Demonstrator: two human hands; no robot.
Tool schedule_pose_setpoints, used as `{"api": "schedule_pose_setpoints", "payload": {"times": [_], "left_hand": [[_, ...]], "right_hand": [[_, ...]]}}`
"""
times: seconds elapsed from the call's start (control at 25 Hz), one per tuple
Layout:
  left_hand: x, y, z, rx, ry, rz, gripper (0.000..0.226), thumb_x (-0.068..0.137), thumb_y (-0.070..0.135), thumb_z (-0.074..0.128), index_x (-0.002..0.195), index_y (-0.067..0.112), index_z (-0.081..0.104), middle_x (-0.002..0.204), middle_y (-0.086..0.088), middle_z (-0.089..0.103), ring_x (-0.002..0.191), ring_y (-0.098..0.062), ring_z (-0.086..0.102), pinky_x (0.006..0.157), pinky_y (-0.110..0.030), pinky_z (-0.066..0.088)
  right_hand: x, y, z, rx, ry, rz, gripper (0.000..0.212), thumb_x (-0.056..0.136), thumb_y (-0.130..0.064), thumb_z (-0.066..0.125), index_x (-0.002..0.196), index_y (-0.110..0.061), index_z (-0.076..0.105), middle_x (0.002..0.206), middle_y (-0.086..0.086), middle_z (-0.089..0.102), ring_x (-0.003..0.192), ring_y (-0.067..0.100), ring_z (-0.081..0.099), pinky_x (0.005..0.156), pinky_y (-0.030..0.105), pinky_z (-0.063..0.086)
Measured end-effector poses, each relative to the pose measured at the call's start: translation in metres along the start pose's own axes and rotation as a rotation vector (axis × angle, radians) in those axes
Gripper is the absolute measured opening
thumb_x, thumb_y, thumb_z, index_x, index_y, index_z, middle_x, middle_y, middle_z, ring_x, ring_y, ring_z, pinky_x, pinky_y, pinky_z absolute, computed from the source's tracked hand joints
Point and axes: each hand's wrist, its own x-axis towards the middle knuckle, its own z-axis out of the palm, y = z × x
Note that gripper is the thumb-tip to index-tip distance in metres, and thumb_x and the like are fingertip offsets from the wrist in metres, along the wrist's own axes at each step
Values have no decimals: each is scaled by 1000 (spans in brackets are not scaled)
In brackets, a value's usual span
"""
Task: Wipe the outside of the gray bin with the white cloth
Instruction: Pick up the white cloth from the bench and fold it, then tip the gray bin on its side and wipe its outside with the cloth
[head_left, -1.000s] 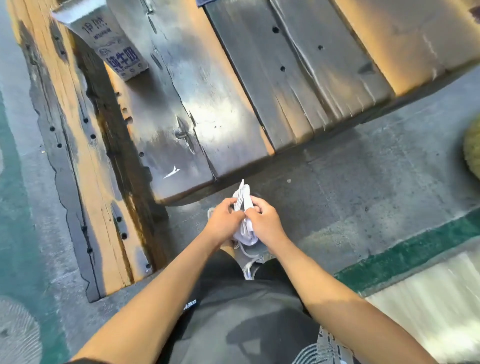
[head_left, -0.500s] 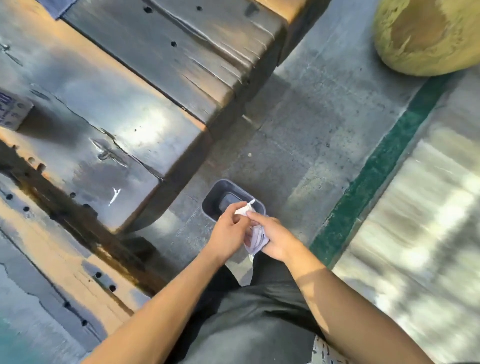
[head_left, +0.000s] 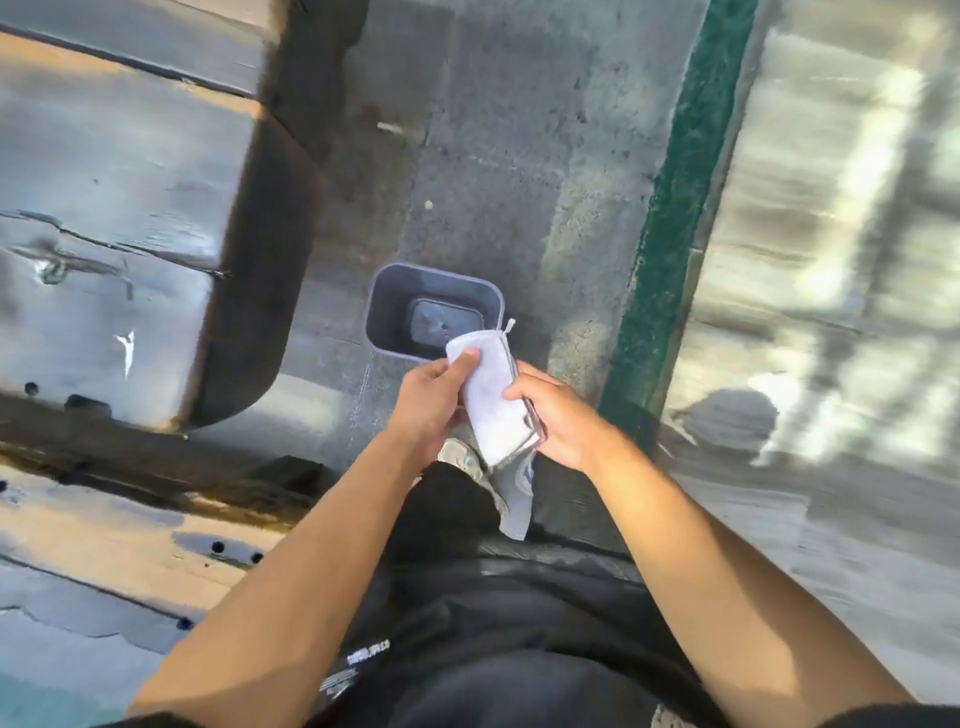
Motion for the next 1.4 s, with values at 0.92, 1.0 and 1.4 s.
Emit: {"api": "schedule_pose_setpoints", "payload": {"times": [0.92, 1.0, 1.4], "left_hand": [[332, -118, 50, 632, 312, 335, 46, 91, 57, 62, 113, 16, 66, 108, -1, 73, 108, -25, 68, 89, -35, 47], [361, -125, 45, 810, 164, 263, 78, 90, 64, 61, 147, 14, 46, 147, -12, 57, 136, -30, 54, 109, -42, 43], [430, -126, 48, 835, 42, 285, 51, 95, 51, 57, 132, 15, 59, 127, -8, 69, 110, -27, 64, 98, -42, 50]], "right_hand": [[277, 11, -216, -369, 362, -396, 8, 95, -21, 65, 99, -14, 66, 97, 11, 73, 85, 20, 65, 76, 36, 50], [296, 1, -225, -440, 351, -407, 13, 94, -26, 65, 101, -16, 68, 100, 8, 76, 88, 22, 69, 77, 37, 55], [339, -37, -204, -848, 292, -658, 17, 87, -21, 57, 89, -4, 60, 69, 2, 60, 61, 18, 52, 56, 32, 40]]}}
